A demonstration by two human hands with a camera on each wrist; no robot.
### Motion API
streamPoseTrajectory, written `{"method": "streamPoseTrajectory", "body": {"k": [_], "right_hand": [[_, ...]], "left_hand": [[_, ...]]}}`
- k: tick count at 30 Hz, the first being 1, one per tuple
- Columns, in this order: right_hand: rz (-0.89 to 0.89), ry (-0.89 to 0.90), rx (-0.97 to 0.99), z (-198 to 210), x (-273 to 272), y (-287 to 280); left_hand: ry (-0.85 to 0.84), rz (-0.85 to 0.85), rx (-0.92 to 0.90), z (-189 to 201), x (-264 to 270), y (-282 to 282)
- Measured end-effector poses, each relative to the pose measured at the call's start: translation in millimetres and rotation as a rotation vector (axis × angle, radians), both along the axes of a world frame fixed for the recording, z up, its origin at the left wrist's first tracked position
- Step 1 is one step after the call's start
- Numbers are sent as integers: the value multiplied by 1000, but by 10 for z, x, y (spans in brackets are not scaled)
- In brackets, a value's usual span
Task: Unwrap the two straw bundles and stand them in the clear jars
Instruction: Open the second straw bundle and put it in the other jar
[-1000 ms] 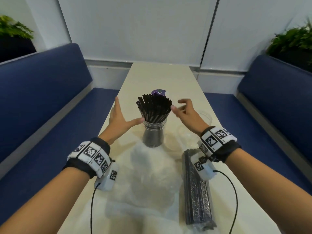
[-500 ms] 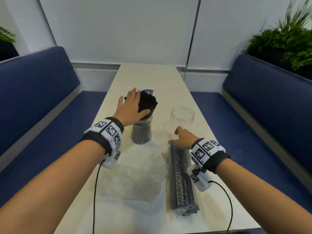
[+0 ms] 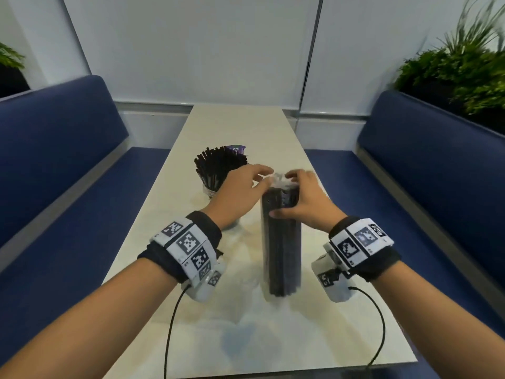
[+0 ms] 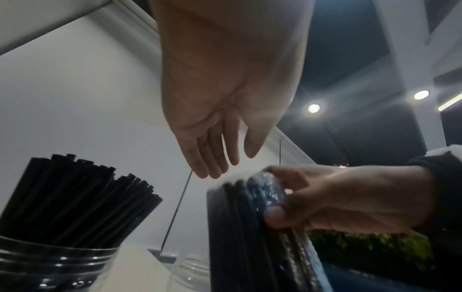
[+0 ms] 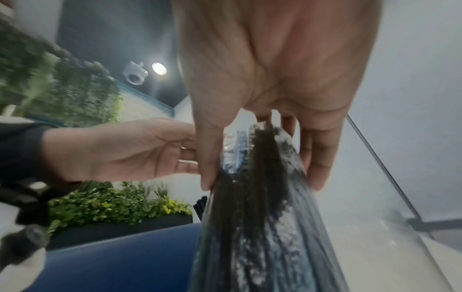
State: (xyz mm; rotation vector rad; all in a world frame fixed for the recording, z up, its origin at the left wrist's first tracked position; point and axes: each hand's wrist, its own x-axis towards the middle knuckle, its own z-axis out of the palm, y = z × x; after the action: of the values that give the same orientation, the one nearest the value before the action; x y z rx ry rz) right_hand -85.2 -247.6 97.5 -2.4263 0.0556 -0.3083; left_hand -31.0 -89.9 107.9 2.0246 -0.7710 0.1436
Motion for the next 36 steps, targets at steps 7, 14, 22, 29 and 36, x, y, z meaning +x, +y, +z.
{"method": "streamPoseTrajectory", "body": {"k": [7, 14, 22, 29, 36], "right_hand": [[77, -28, -84, -72, -196, 37], [46, -119, -15, 168, -127, -23], [18, -193, -181, 122, 74, 30], [20, -157, -193, 215, 109, 98], [-55, -85, -28, 298, 191, 136]], "left_hand": [[47, 3, 19, -88, -51, -50], [91, -16, -50, -96, -20, -51], [-19, 36, 3, -138, -51, -48], [-105, 87, 107, -125, -72, -80], [-195, 156, 228, -137, -47, -91]]}}
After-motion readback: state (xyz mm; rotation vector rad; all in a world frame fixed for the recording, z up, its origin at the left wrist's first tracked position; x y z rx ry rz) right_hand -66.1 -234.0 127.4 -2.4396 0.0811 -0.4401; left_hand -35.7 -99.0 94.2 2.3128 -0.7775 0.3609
